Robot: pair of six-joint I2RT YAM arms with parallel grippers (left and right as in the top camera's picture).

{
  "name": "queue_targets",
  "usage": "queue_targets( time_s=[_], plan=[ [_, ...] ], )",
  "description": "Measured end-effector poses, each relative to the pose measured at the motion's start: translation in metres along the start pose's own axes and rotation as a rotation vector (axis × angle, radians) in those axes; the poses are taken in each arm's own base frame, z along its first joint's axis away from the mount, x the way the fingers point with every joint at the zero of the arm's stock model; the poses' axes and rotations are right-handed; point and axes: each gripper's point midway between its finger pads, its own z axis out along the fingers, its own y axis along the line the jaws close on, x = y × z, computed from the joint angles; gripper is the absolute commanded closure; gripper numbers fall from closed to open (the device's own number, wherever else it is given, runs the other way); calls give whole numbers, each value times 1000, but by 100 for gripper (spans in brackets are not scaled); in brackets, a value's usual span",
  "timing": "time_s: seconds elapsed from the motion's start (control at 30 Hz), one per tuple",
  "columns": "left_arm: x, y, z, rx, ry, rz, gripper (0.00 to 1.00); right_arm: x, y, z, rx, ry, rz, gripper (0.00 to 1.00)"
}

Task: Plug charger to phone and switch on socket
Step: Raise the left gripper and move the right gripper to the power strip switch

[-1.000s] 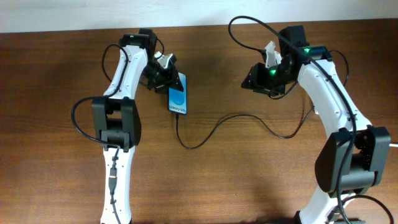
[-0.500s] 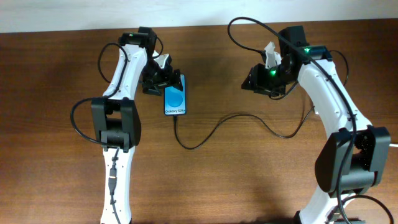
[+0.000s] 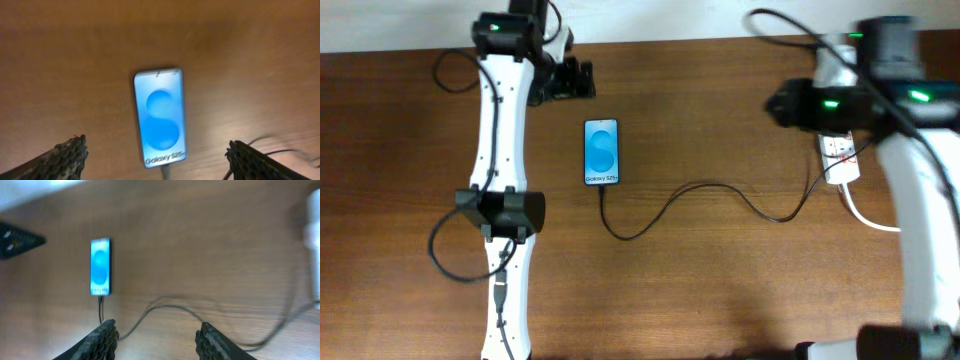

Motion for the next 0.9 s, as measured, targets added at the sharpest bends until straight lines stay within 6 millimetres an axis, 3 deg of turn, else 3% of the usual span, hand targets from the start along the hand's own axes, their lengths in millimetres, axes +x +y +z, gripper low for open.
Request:
queue_targets(
  time_s=[0.13, 0.17, 0.5, 0.67, 0.9],
  plan=[
    [-10, -13, -47, 10, -109, 28, 4, -13, -44, -60, 82, -151, 97, 44],
    [-10, -15, -54, 11, -121, 31, 4, -13, -50, -67, 96, -165, 111, 44],
    [-12, -28, -118, 2, -246, 59, 1, -6, -180, -128, 279, -282, 401, 41],
    [-13, -20, -121, -45, -256, 55, 1, -2, -244, -118, 321, -259, 520, 39],
    [-13, -18, -121, -60, -258, 53, 1, 2, -314, -42, 286, -128, 603, 36]
  ],
)
